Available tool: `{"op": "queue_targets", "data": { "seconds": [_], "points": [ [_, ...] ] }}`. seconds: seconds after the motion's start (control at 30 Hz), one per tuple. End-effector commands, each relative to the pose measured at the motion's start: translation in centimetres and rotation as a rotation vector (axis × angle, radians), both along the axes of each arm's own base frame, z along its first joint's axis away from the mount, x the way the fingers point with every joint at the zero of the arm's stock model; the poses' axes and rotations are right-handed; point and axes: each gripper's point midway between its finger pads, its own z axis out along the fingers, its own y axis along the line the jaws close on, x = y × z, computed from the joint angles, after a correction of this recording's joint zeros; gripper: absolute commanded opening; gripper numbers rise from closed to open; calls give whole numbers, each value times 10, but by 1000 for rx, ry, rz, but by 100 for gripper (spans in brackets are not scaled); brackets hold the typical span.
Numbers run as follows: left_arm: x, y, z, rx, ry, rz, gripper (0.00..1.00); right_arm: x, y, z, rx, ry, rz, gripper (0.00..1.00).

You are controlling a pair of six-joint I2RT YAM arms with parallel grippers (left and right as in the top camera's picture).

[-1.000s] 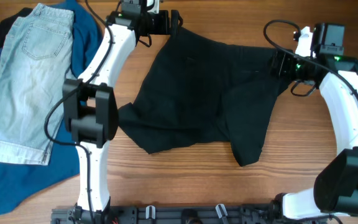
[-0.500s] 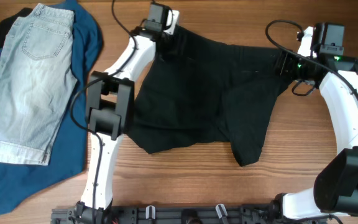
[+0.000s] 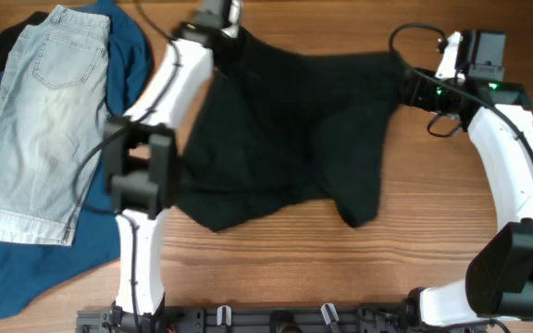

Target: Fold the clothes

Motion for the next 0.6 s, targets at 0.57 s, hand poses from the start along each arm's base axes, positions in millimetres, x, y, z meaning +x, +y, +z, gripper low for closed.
{"op": "queue_targets", "data": {
  "seconds": [0.57],
  "points": [
    [-5, 35, 75, -82, -70, 163, 4, 51, 209, -91, 172, -51, 213, 80]
  ]
}}
